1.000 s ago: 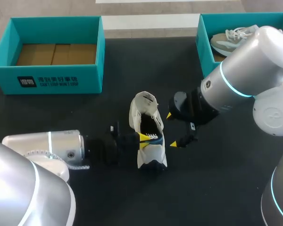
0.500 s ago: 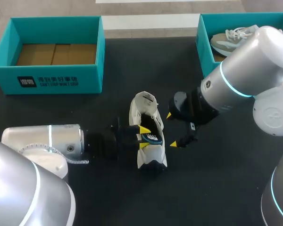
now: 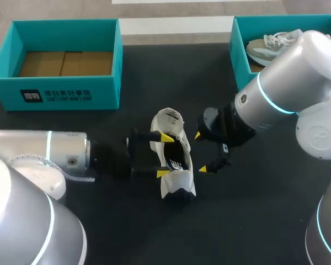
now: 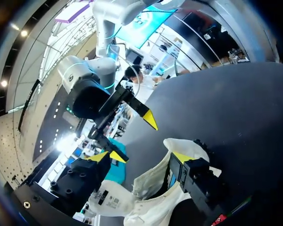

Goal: Take the shoe out of the shoebox, open the shoe tongue, remove and reinsert the insole, then place the shoe into the shoebox

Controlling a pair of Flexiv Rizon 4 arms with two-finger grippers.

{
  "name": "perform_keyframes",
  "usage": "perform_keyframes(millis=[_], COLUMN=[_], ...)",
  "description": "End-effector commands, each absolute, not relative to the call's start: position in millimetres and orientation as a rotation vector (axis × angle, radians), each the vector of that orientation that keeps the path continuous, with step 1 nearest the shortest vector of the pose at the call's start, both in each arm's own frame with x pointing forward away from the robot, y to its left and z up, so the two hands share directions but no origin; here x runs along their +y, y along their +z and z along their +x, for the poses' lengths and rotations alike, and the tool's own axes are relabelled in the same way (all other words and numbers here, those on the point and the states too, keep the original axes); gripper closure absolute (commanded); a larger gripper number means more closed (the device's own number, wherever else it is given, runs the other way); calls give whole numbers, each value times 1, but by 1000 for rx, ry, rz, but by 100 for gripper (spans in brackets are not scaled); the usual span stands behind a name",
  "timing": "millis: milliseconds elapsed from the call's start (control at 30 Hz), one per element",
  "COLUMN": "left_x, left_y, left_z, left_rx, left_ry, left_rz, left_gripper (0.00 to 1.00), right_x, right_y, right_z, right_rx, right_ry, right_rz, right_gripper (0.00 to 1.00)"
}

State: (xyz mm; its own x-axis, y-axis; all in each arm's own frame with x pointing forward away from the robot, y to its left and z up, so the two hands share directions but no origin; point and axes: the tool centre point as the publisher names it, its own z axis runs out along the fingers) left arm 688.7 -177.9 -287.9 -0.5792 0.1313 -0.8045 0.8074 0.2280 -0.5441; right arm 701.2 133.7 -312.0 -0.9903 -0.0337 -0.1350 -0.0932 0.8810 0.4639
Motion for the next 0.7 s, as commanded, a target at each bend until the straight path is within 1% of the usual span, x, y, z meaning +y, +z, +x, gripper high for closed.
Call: perform_keyframes(millis=[33,100,200,233,300,333,367,467,700], left_x=[-170,-169,-166,-165,-163,-162,-161,-160,-160], left_y=[-280,-273,-265,-262,-256,-253,-251,-246,-246], left_z=[699,703,711,715,720,723,725,727,727], left_rx=[1912,1919,1961,1977,2009,2017,2023,2056,2056], left_ry=[-1405,-1417,-1402,-1391,-1361,-1334,-1330,-1283,-1283], left_rz=[935,981,1091,1126,1212,1264,1319,1459,1459], left_gripper=[13,12,8,14,3,3,0,0,0], right_x=[134,134,126,122,110,105,101,87,60], right_y=[-313,-313,-309,-307,-304,-301,-298,-288,-265], right_z=[700,700,701,701,702,703,704,707,715], right_rx=[2924,2924,2921,2923,2937,2939,2944,2956,2970], right_ry=[729,729,728,739,708,719,715,694,664], right_rz=[-97,-97,-96,-80,-82,-78,-82,-98,-129], right_gripper=[0,0,0,0,0,0,0,0,0])
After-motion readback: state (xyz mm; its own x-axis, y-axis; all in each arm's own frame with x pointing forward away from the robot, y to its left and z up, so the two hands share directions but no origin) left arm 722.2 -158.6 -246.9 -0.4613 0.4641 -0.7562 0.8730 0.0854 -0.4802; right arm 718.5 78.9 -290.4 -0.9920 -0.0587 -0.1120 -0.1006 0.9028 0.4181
